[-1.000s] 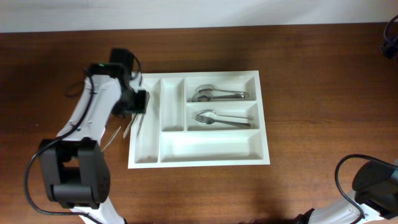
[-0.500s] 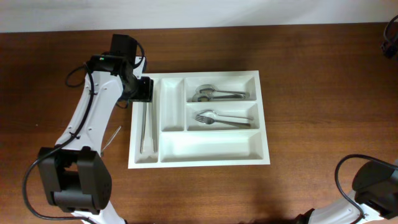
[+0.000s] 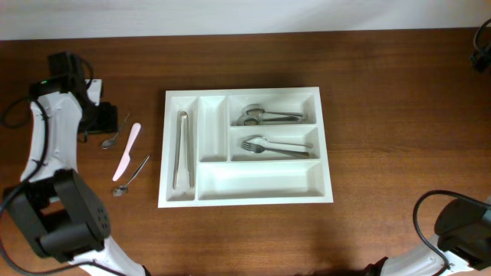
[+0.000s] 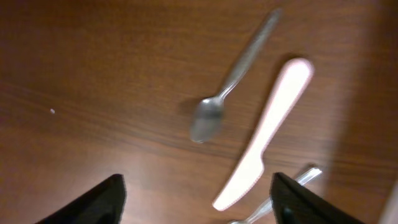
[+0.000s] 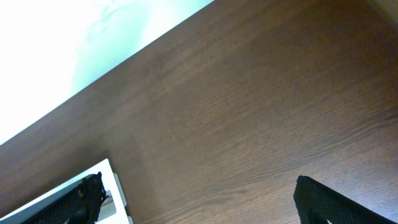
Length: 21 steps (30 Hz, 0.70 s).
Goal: Pack container
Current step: 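Move the left gripper back to the small spoon and lower onto it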
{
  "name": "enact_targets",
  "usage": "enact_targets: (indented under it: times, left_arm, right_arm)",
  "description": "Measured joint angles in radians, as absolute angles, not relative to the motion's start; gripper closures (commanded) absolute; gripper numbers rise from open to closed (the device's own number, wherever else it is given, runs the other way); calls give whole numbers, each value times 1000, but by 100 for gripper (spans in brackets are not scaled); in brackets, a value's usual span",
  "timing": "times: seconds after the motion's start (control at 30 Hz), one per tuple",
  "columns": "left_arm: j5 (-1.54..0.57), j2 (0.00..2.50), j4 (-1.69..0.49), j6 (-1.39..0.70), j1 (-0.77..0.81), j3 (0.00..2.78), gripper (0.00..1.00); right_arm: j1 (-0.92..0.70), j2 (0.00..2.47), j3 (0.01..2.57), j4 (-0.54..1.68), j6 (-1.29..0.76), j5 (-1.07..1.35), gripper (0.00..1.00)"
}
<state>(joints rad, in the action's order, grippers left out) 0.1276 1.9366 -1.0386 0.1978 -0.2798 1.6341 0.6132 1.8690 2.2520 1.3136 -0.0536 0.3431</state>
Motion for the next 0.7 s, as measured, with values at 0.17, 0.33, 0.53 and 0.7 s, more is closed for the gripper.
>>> enact_targets:
  times: [0.17, 0.33, 0.53, 0.7]
  left_arm:
    - [94, 2044, -994, 326, -319, 1633, 44]
    - [73, 2138, -960, 459, -315, 1632, 53]
    - [66, 2177, -957, 513, -315, 1628, 57]
    - [80, 2179, -961, 528, -315, 1628, 64]
  right_arm:
    - [613, 1869, 2252, 1314, -54, 343, 1]
    - [613, 1869, 2252, 1314, -53, 343, 1]
    - [613, 1869, 2252, 1314, -53, 343, 1]
    - [613, 1869, 2252, 1314, -53, 343, 1]
